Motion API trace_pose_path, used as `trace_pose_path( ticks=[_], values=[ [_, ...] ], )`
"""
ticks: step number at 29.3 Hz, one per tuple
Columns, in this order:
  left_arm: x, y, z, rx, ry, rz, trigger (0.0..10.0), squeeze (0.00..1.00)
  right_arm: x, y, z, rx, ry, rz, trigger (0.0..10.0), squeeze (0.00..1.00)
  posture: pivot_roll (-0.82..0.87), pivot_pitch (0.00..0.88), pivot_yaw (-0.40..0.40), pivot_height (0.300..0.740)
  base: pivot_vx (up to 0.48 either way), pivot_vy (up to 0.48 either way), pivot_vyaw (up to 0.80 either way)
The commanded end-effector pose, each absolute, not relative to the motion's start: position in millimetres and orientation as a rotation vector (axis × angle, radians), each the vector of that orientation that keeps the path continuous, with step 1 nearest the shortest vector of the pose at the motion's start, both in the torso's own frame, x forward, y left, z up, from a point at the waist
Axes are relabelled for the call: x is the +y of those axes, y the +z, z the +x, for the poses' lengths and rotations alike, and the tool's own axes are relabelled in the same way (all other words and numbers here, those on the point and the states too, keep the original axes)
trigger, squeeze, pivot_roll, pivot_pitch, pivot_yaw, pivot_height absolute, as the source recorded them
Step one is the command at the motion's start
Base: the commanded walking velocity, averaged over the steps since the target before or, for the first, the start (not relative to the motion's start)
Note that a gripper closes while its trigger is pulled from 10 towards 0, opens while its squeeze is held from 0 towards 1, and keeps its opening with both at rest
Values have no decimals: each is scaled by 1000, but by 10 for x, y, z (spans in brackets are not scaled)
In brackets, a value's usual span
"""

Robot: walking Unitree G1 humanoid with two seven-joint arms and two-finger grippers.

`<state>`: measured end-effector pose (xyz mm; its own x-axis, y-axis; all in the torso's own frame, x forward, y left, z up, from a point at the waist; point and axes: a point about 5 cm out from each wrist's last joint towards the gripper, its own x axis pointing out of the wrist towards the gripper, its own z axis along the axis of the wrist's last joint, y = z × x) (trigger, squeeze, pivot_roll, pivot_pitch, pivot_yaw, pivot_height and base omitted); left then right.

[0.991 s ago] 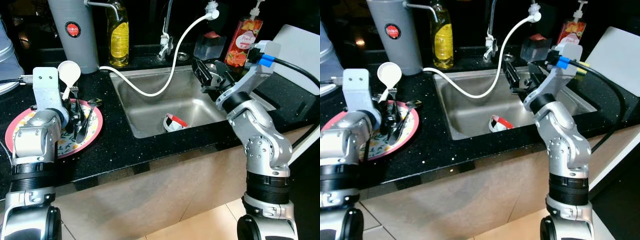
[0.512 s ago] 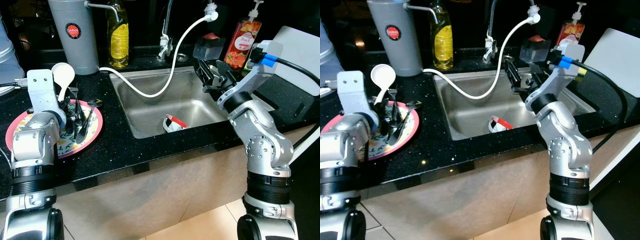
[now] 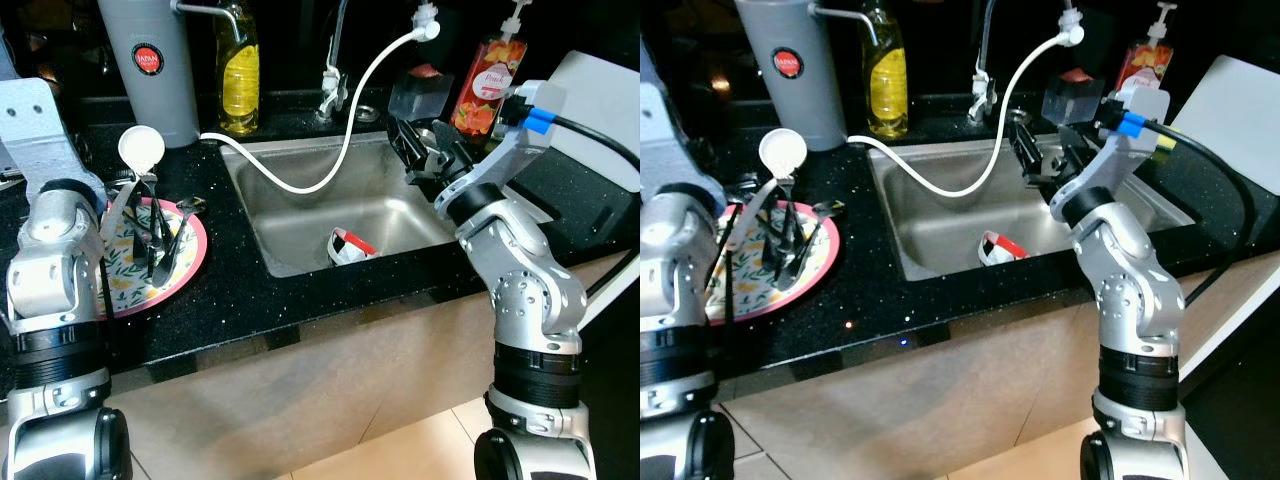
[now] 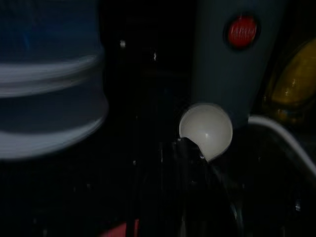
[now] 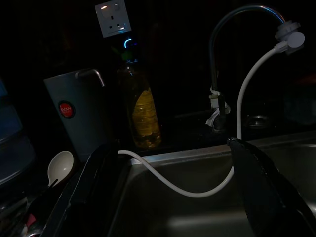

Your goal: Kitchen organization

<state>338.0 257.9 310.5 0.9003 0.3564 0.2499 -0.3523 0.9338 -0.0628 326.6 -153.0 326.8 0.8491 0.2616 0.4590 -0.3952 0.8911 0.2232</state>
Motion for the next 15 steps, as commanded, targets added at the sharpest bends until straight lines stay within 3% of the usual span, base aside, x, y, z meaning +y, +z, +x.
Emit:
trace_pose_path(
  ticks=[1, 9, 10, 15],
  values=[
    [2597, 3064, 3390, -209, 375, -2, 10000, 1000, -1533, 3281, 3265, -440, 353, 328, 10000, 0, -103, 92, -80, 740, 0, 0, 0],
    [2667, 2769, 3452, 26, 387, 6, 10000, 1000, -1530, 3279, 3266, -441, 354, 331, 10000, 0, -96, 94, -73, 740, 0, 0, 0],
    [2668, 2738, 3450, 44, 375, 12, 10000, 0, -1536, 3267, 3267, -437, 352, 332, 10000, 0, -94, 94, -73, 740, 0, 0, 0],
    [2628, 2627, 3479, 105, 310, 6, 10000, 0, -1521, 3270, 3271, -439, 355, 335, 10000, 0, -94, 91, -72, 740, 0, 0, 0]
  ],
)
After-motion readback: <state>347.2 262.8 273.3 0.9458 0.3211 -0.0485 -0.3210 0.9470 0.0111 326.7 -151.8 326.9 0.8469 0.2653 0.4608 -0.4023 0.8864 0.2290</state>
